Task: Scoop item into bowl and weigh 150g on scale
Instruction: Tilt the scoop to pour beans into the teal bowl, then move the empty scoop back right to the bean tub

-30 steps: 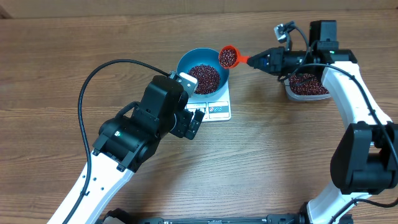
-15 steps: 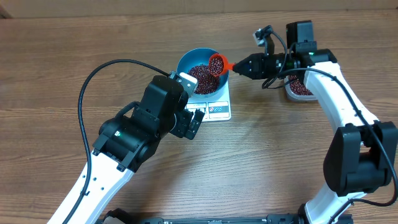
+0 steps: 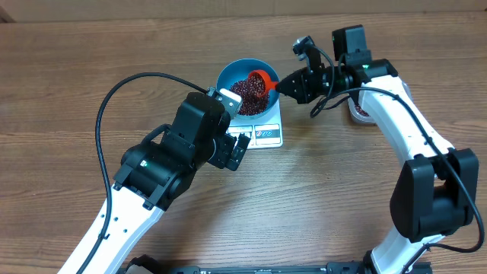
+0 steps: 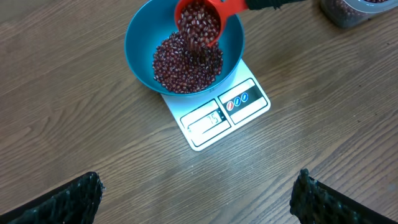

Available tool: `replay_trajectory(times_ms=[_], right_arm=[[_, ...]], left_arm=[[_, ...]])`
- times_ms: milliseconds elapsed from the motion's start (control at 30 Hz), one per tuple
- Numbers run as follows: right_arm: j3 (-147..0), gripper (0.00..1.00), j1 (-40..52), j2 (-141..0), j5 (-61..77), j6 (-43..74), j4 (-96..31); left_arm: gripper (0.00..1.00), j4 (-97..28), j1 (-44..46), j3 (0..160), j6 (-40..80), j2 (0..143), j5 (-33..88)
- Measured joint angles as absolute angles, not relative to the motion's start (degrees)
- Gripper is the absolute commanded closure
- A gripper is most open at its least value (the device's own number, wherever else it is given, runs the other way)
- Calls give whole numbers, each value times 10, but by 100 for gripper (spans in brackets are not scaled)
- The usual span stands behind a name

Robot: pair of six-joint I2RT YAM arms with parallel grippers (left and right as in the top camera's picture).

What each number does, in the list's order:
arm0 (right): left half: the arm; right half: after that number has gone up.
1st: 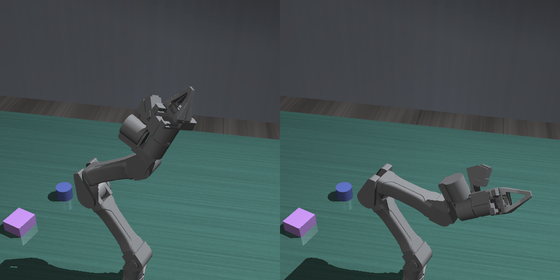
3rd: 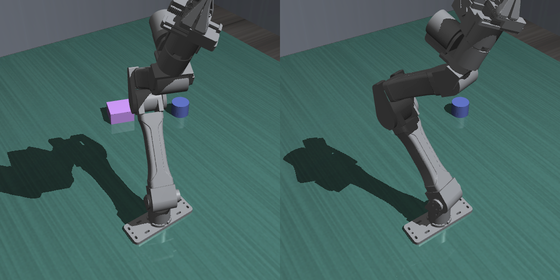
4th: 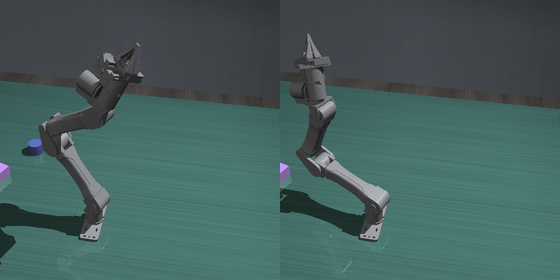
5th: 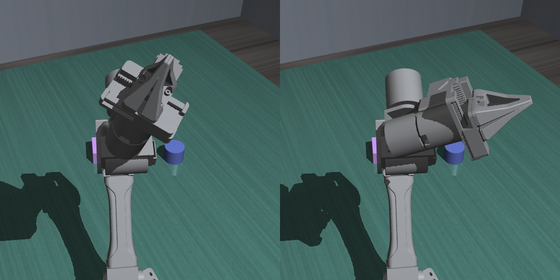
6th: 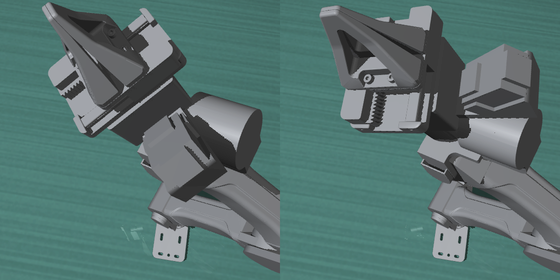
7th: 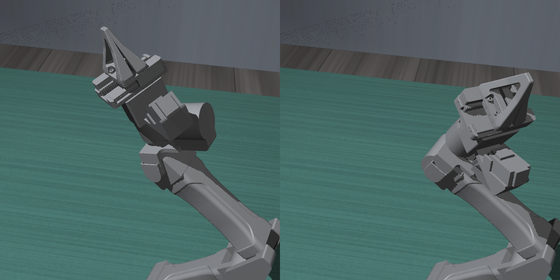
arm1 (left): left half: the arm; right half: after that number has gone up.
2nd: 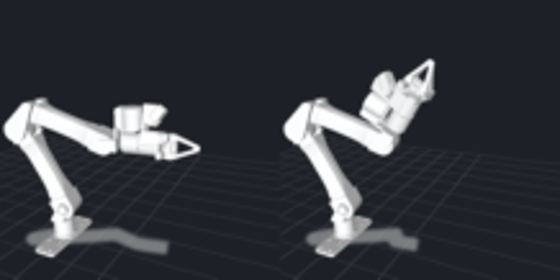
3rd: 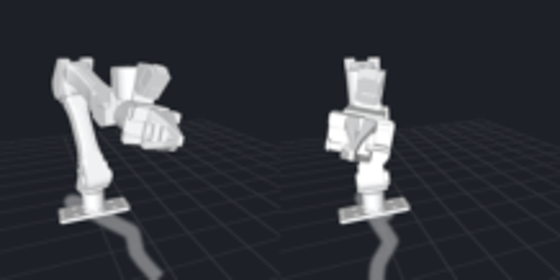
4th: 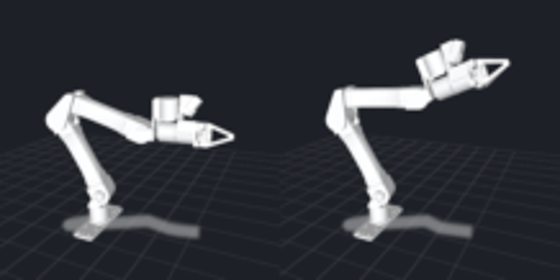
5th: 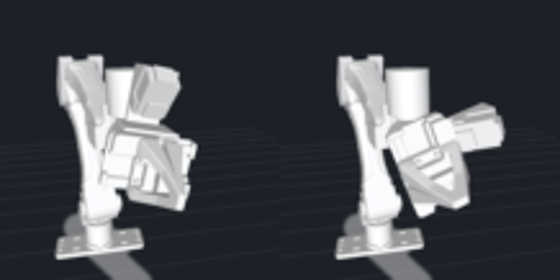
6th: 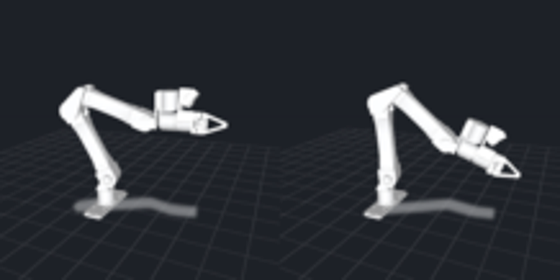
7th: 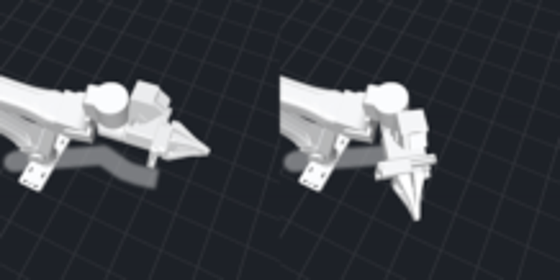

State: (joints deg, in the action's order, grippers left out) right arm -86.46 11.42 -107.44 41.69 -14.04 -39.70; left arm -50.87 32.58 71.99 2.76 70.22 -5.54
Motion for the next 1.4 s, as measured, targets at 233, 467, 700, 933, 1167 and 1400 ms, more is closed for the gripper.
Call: replay_trajectory(times_ms=[233, 467, 700, 933, 1167, 1400], right_arm=[[-901, 96, 161, -1074, 319, -208, -424], [-911, 96, 211, -1074, 184, -270, -431], [-911, 96, 247, -1074, 89, -303, -430], [-911, 96, 251, -1072, 61, -309, -431], [-911, 96, 251, -1020, 55, -308, -435], [-916, 96, 248, -944, 46, -294, -448]], left_arm=[[0, -509, 326, 720, 28, 702, -55], [0, -509, 326, 720, 28, 702, -55], [0, -509, 326, 720, 28, 702, -55], [0, -509, 326, 720, 28, 702, -55], [0, -509, 326, 720, 28, 702, -55], [0, -509, 326, 720, 28, 702, -55]])
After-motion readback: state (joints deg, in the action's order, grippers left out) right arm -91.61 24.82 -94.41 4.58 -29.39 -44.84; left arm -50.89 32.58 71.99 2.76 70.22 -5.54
